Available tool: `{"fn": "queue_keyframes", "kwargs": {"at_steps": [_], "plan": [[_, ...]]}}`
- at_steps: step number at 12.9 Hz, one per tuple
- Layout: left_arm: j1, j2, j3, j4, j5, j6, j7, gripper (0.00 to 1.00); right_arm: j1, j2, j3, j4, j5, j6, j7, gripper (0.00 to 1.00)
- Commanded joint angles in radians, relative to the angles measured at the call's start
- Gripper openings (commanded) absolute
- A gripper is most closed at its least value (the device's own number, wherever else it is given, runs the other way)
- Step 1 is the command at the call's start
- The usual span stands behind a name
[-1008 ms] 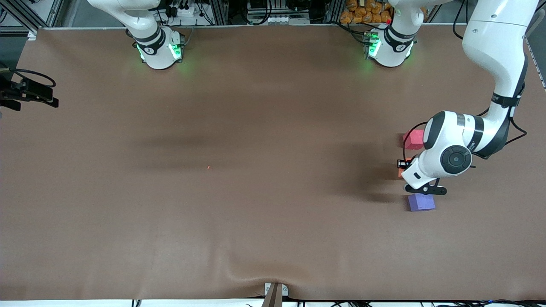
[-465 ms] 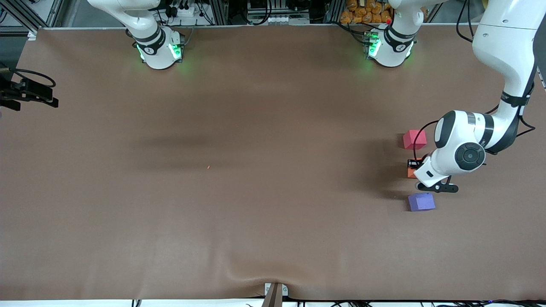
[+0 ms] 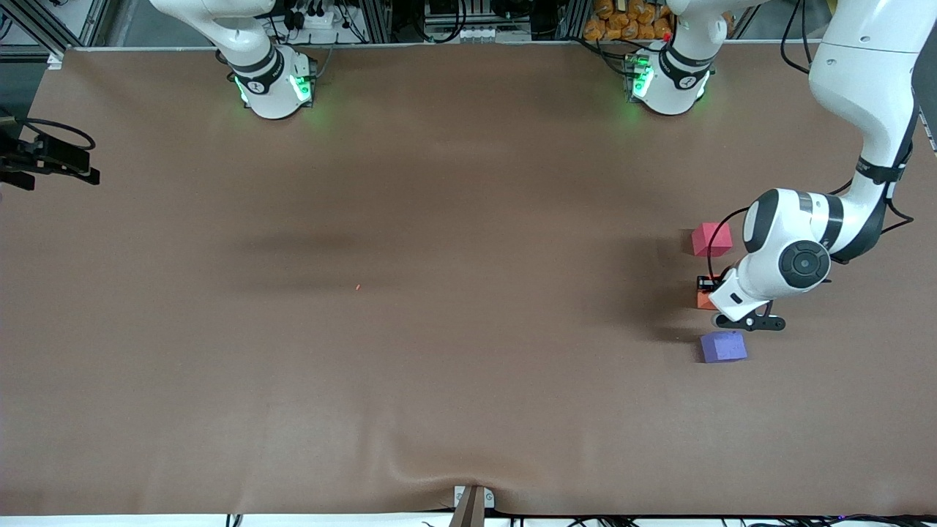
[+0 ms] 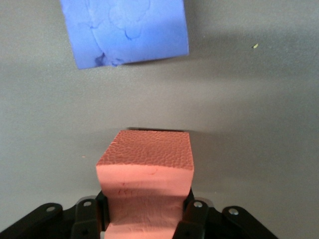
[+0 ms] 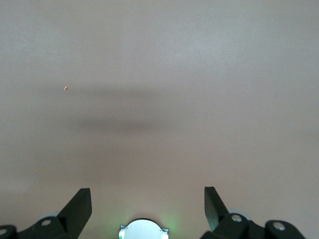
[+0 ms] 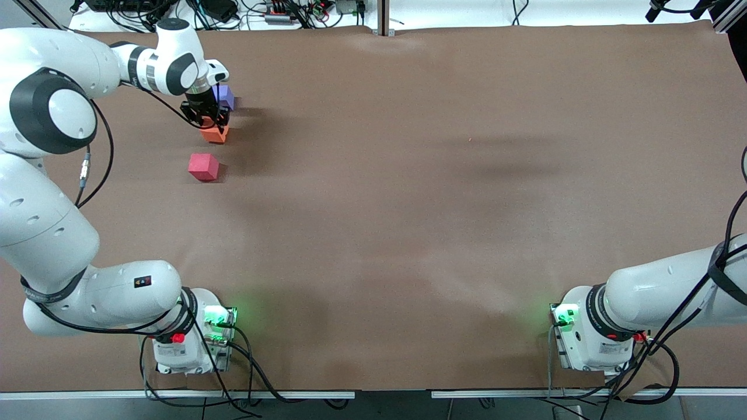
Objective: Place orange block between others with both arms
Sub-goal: 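Lower the orange cube between the pink and purple cubes with the left gripper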
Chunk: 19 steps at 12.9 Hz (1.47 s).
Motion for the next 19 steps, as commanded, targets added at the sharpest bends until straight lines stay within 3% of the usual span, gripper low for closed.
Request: {"fn": "queue_keyframes", "kwargs": {"at_steps": [1, 6, 7, 8, 9, 10, 15, 19], "plan": [[0.014, -0.012, -0.012, -0.03, 0.019, 0.033, -0.052, 0.0, 0.002, -0.003, -0.004, 0.01, -0.011, -0.002, -0.013, 1.0], [0.015, -0.011, -0.009, -0.032, 0.019, 0.033, -0.06, 0.02, 0.002, -0.003, -0.004, 0.01, -0.013, -0.002, -0.013, 1.0], [0.015, -0.008, -0.009, -0.03, 0.019, 0.033, -0.061, 0.12, 0.002, -0.003, -0.004, 0.01, -0.013, -0.002, -0.013, 1.0], [0.015, 0.0, -0.009, -0.029, 0.019, 0.033, -0.061, 0.35, 0.002, -0.003, -0.004, 0.01, -0.016, -0.002, -0.013, 1.0], [0.02, 0.003, -0.009, -0.023, 0.019, 0.033, -0.061, 0.72, 0.002, -0.003, -0.004, 0.01, -0.016, -0.002, -0.013, 1.0], [0.026, 0.008, -0.011, -0.019, 0.019, 0.033, -0.061, 1.0, 0.002, -0.003, -0.004, 0.01, -0.013, -0.002, -0.013, 1.0], [0.017, -0.047, -0.017, 0.065, 0.009, -0.042, -0.055, 1.0, 0.004, -0.003, -0.004, 0.01, -0.011, -0.002, -0.013, 1.0], [0.017, -0.077, -0.081, 0.308, 0.005, -0.329, -0.049, 1.0, 0.004, -0.003, -0.004, 0.01, -0.013, -0.002, -0.013, 1.0]]}}
